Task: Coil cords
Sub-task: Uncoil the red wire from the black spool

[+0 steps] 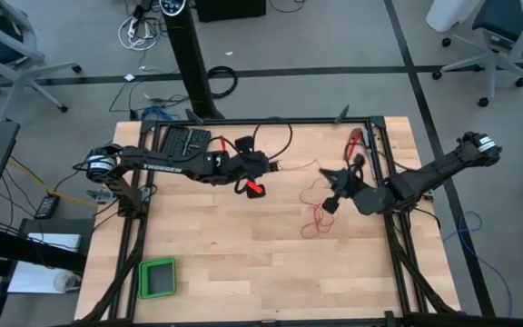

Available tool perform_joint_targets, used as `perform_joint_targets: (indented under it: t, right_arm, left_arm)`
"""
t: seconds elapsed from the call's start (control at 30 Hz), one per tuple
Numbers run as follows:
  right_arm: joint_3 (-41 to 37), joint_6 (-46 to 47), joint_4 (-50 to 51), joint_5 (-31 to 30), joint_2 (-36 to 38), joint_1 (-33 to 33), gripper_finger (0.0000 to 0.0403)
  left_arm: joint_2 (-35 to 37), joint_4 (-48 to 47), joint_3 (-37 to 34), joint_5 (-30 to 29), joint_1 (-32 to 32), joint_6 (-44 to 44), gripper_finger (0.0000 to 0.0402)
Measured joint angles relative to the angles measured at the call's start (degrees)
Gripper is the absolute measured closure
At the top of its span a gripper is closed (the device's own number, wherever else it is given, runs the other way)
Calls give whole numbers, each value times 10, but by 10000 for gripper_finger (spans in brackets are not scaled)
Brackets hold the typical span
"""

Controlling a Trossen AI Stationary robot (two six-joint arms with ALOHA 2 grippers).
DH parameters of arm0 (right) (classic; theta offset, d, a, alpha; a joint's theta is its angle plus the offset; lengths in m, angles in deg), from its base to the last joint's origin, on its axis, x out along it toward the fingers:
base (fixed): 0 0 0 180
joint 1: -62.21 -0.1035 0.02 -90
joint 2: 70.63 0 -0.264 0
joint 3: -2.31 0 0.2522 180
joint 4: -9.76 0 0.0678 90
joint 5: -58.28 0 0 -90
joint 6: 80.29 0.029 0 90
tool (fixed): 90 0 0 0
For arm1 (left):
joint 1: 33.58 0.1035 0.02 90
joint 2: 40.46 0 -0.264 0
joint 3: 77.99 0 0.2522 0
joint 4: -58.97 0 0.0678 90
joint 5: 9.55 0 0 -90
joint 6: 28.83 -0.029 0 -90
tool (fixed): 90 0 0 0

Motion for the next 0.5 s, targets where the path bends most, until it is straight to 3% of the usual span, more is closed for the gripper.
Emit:
perform_joint_targets:
  t: [0.13, 0.23, 0.37, 0.5]
  right_arm:
    - [0, 126, 138, 3, 7, 16, 403]
    - [0, 204, 194, 52, -4, 31, 403]
    - [0, 231, 179, 128, -34, 38, 403]
    - [0, 195, 91, 201, -68, 35, 403]
  left_arm:
    - [0, 68, 0, 54, -12, -1, 396]
    - [0, 137, 0, 86, -17, -5, 396]
    - [0, 232, 0, 105, -18, -26, 396]
    - [0, 307, 0, 108, -18, -44, 396]
